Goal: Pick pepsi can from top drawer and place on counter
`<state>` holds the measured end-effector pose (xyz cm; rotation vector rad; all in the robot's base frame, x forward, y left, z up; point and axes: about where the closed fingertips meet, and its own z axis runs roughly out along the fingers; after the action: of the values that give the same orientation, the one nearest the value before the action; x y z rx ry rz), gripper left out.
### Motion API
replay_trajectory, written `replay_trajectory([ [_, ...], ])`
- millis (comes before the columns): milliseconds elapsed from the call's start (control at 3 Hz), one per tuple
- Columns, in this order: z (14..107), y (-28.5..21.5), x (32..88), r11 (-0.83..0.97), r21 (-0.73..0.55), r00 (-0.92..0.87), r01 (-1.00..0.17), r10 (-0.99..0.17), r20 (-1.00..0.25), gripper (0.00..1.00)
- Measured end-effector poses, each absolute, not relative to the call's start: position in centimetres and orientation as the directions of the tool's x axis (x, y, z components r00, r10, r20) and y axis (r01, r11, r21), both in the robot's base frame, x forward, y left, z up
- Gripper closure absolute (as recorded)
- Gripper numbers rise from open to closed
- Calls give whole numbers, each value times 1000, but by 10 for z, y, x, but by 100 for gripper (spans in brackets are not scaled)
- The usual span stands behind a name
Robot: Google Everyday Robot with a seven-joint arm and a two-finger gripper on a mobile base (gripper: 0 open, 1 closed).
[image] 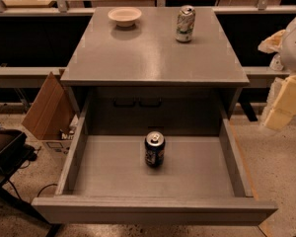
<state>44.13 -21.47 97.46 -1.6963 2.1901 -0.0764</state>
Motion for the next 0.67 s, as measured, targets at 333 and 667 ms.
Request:
replay_trajectory([
  [333,939,-209,451,280,-231,-184,-932,-913,-365,0],
  [667,902,-186,474,278,-206,-137,-938,-846,-516,0],
])
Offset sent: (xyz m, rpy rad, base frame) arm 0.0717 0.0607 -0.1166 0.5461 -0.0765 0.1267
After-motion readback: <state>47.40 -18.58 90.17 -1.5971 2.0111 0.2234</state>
